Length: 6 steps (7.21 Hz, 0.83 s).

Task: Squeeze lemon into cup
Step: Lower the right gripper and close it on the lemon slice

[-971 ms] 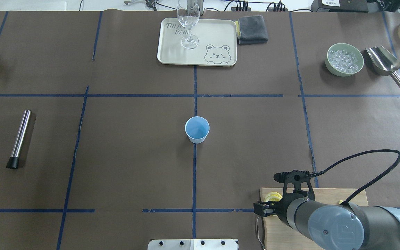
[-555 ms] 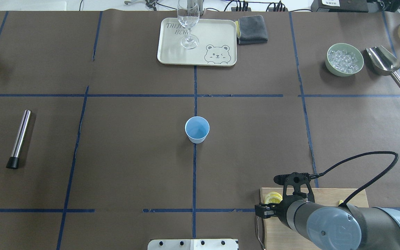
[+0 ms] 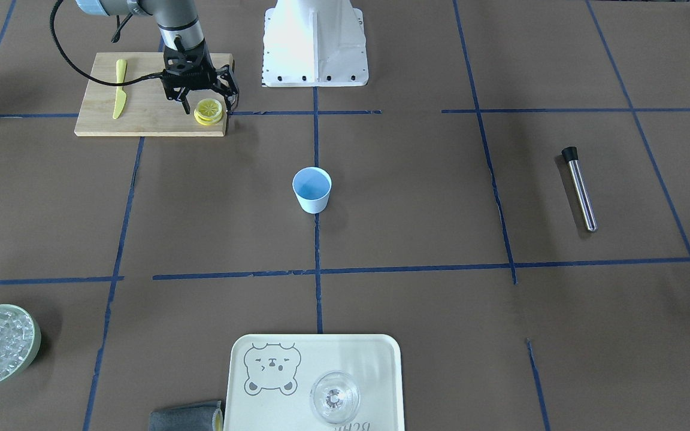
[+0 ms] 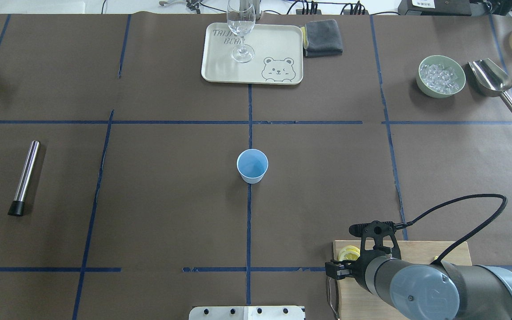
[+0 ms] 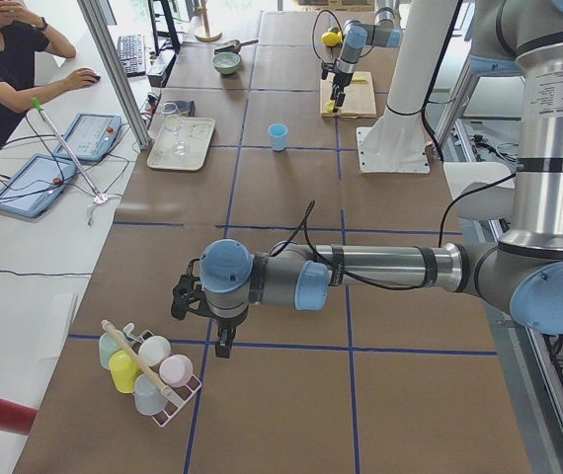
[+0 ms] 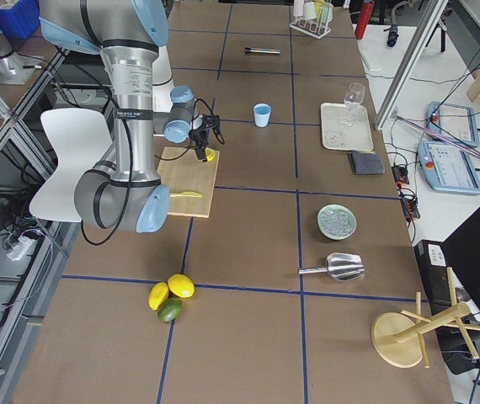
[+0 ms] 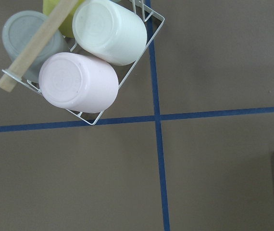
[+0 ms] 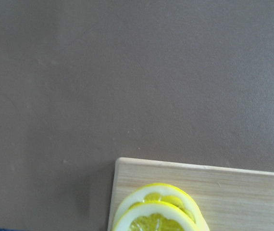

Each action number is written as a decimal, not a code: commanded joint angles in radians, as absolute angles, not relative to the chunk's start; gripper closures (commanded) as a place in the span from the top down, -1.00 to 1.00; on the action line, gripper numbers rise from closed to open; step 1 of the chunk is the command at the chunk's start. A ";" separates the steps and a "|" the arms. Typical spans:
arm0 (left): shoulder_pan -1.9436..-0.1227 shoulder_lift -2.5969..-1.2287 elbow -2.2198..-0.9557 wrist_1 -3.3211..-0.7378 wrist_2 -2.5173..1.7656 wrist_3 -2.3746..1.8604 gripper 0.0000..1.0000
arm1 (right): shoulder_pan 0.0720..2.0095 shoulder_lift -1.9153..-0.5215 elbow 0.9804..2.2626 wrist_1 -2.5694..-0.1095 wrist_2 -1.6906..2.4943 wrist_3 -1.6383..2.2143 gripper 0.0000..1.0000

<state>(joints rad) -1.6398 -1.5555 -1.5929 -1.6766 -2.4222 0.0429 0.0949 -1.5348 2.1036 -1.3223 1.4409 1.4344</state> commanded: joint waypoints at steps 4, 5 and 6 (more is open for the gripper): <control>-1.640 -1.555 -1.592 -1.677 -2.424 0.041 1.00 | 0.121 -1.531 2.095 -1.350 1.450 1.424 1.00; -1.640 -1.555 -1.591 -1.677 -2.424 0.043 1.00 | 0.120 -1.522 2.094 -1.351 1.451 1.424 1.00; -1.640 -1.555 -1.591 -1.677 -2.422 0.043 1.00 | 0.117 -1.508 2.094 -1.351 1.450 1.424 1.00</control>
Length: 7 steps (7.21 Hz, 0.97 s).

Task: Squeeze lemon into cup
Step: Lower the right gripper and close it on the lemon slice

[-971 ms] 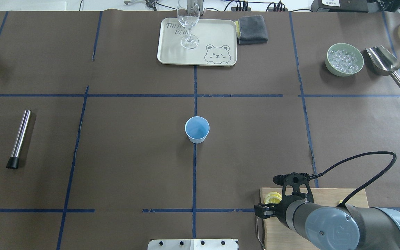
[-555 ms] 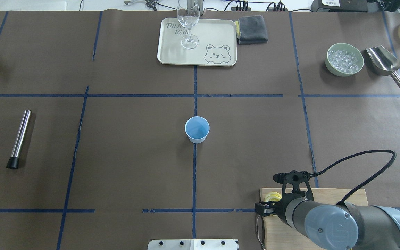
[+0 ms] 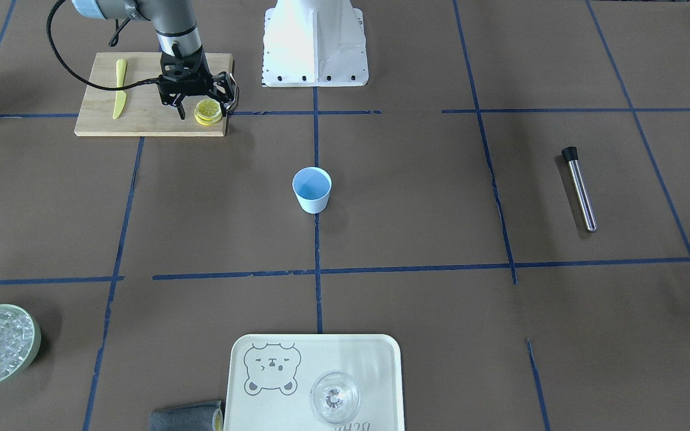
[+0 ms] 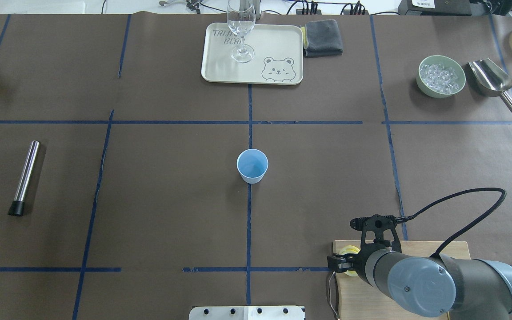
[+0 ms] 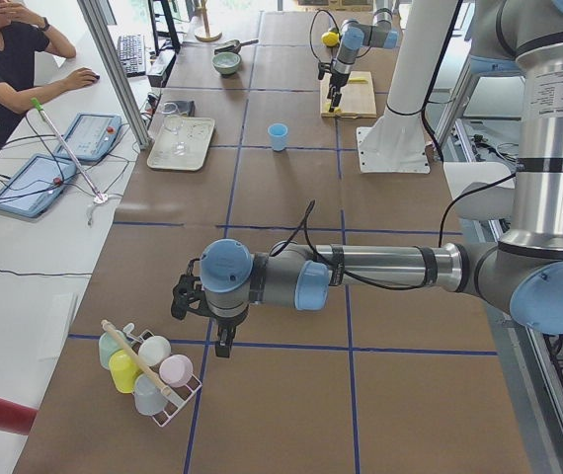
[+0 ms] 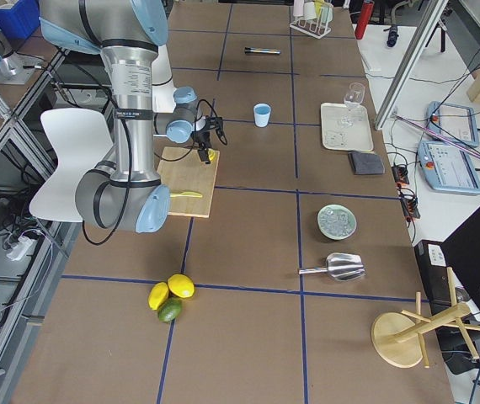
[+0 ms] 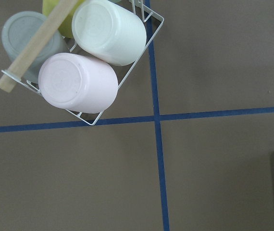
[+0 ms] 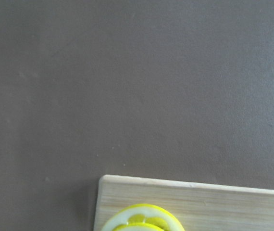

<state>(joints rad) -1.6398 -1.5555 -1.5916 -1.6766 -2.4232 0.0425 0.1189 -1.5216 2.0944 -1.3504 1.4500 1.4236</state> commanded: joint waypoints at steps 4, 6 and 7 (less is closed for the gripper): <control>-1.640 -1.555 -1.594 -1.677 -2.424 0.041 1.00 | 0.109 -1.509 2.092 -1.353 1.448 1.425 0.85; -1.640 -1.555 -1.597 -1.677 -2.424 0.041 1.00 | 0.110 -1.512 2.092 -1.353 1.451 1.425 0.69; -1.640 -1.555 -1.597 -1.677 -2.424 0.041 1.00 | 0.112 -1.509 2.095 -1.353 1.450 1.425 0.54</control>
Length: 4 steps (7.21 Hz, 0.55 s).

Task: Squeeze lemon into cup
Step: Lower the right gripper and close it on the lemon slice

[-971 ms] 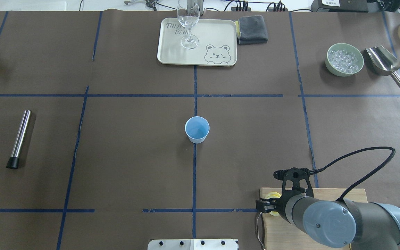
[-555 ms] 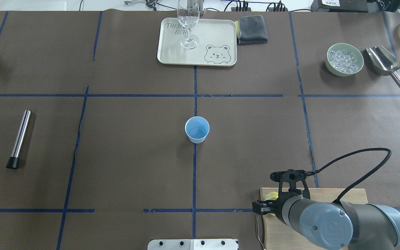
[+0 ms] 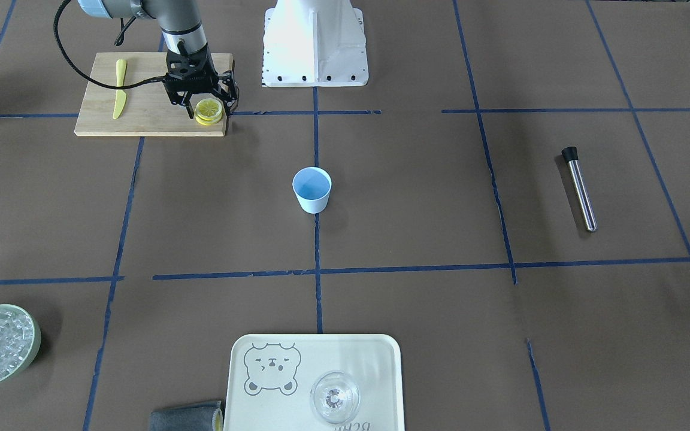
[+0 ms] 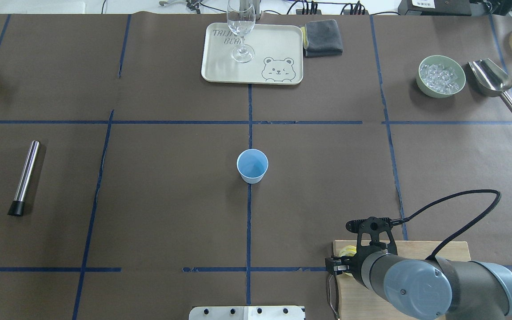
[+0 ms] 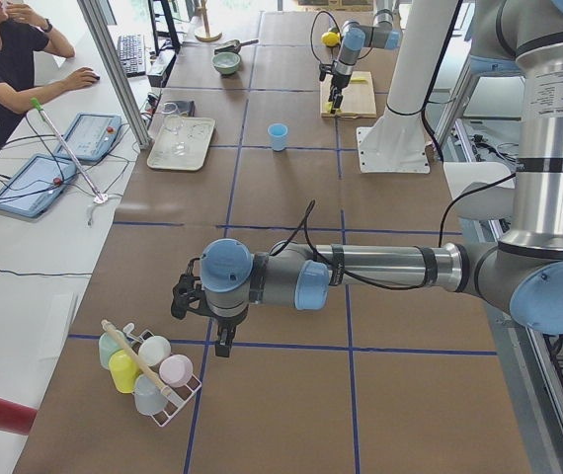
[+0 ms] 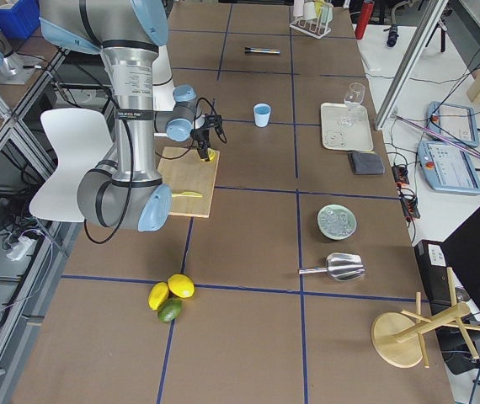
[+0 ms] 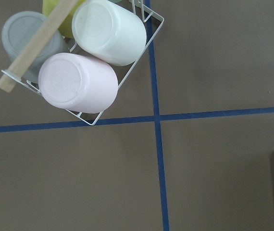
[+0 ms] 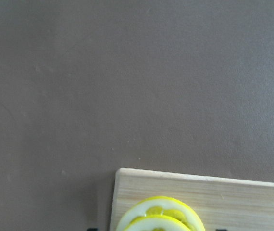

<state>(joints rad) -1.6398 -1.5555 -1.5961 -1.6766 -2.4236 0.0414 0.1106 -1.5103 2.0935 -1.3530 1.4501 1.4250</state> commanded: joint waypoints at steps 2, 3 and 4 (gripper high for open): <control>-1.640 -1.555 -1.595 -1.677 -2.424 0.041 1.00 | 0.114 -1.508 2.097 -1.353 1.450 1.425 0.05; -1.640 -1.557 -1.597 -1.677 -2.424 0.041 1.00 | 0.115 -1.511 2.097 -1.358 1.450 1.425 -0.06; -1.640 -1.557 -1.600 -1.677 -2.424 0.041 1.00 | 0.117 -1.514 2.098 -1.358 1.451 1.425 -0.08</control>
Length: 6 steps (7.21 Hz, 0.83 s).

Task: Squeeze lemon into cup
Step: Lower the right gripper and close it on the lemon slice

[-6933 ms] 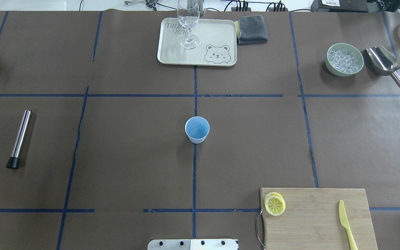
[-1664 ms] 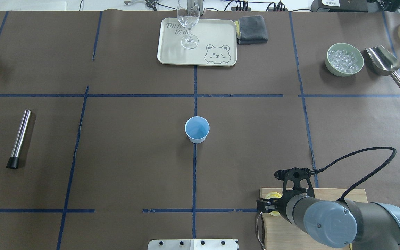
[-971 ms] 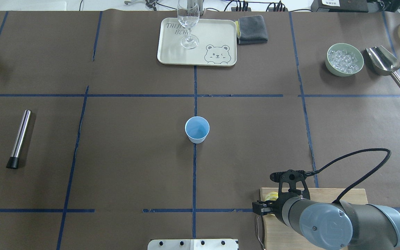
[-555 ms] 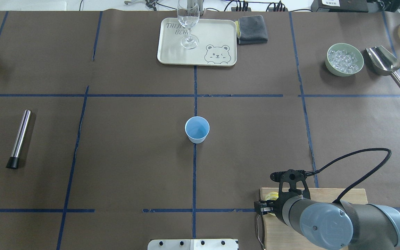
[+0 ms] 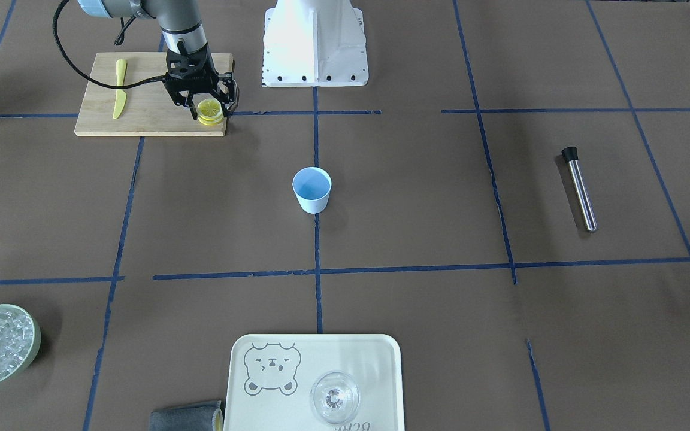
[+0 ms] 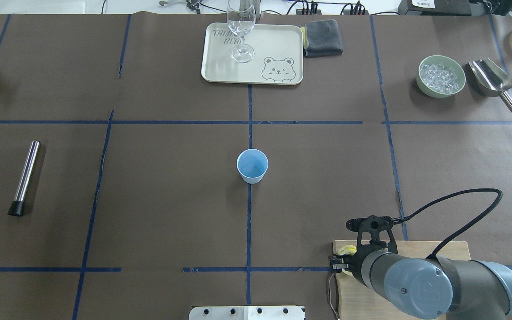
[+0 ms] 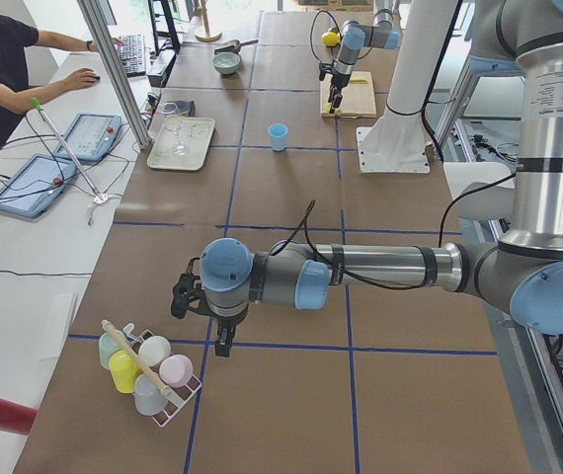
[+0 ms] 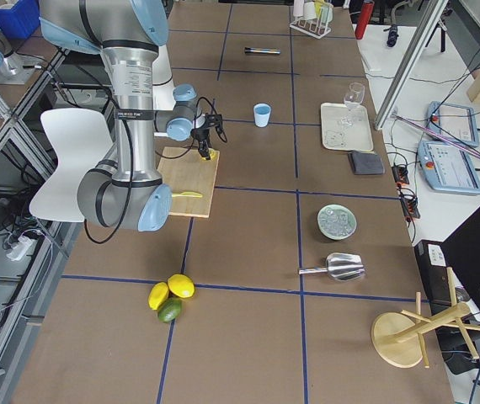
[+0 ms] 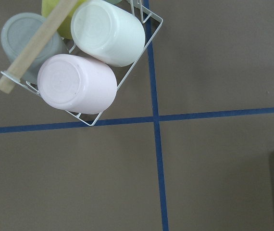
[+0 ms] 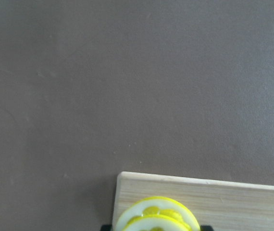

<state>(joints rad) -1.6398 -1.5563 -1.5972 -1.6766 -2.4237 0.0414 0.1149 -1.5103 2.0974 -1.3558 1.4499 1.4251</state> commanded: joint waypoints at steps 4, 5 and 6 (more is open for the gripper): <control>-1.640 -1.555 -1.606 -1.675 -2.424 0.041 1.00 | 0.126 -1.517 2.115 -1.358 1.459 1.425 -0.31; -1.640 -1.555 -1.608 -1.675 -2.424 0.041 1.00 | 0.146 -1.522 2.120 -1.358 1.471 1.425 -0.32; -1.640 -1.555 -1.608 -1.675 -2.424 0.041 1.00 | 0.152 -1.523 2.121 -1.358 1.476 1.425 -0.32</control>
